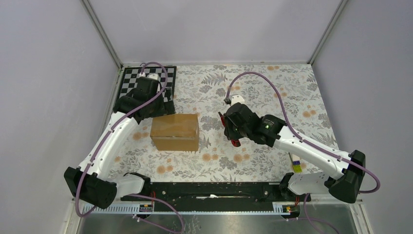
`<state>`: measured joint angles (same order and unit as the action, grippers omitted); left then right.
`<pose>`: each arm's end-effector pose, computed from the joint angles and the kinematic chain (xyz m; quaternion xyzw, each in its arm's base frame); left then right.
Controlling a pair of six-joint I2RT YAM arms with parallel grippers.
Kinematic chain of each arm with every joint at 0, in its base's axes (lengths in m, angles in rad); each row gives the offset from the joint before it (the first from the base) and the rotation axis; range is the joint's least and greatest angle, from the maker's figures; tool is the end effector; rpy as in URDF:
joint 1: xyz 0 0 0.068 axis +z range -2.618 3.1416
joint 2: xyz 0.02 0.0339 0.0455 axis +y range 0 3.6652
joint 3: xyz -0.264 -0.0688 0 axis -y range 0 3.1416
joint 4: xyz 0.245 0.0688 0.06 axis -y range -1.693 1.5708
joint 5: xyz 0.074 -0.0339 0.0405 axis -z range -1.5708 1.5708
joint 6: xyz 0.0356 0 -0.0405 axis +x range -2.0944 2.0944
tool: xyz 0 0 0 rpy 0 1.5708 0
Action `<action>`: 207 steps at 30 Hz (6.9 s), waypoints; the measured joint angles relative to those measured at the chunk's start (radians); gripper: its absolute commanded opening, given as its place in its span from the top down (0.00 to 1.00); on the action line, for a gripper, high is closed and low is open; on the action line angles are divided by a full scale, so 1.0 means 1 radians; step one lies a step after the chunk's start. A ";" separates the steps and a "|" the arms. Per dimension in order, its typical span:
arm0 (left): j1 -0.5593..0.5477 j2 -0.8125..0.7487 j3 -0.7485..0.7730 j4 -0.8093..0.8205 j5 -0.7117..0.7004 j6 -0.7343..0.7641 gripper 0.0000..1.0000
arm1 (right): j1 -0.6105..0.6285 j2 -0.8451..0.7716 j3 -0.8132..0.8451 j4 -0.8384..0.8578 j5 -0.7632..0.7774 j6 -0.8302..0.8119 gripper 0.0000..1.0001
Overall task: Unpack the express box
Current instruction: Adjust the express box at the center of the board, then cut the express box at the center of the board.
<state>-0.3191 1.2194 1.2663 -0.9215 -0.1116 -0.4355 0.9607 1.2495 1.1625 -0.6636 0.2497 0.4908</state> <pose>0.2303 -0.0719 0.3489 -0.0736 0.9359 -0.0767 0.3359 0.1592 0.2124 0.3285 -0.1635 0.8965 0.1771 0.3717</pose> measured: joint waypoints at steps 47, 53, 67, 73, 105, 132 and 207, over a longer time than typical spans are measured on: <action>-0.106 -0.380 -0.262 -0.120 -0.098 -0.375 0.01 | -0.045 0.027 -0.014 0.019 -0.276 0.015 1.00; -0.053 -0.331 -0.303 -0.010 -0.058 -0.404 0.01 | -0.045 0.028 -0.014 0.019 -0.235 0.015 1.00; 0.048 -0.075 -0.215 0.220 0.055 -0.238 0.02 | -0.046 -0.030 -0.018 0.021 -0.261 0.035 1.00; 0.039 -0.089 -0.171 0.143 0.070 -0.193 0.03 | -0.046 -0.079 -0.057 0.028 -0.357 0.068 1.00; -0.184 -0.295 -0.369 0.179 0.262 -0.379 0.14 | -0.075 -0.166 -0.460 0.695 -0.573 0.653 1.00; -0.193 -0.334 -0.412 0.187 0.219 -0.415 0.29 | -0.102 -0.152 -0.579 0.886 -0.612 0.764 1.00; -0.204 -0.300 -0.471 0.251 0.219 -0.438 0.43 | -0.116 -0.019 -0.615 1.086 -0.818 0.809 1.00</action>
<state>-0.5228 0.9195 0.7956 -0.6701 0.1078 -0.8730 0.8448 1.2308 0.5472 0.4225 -0.5678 1.3003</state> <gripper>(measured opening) 0.588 0.304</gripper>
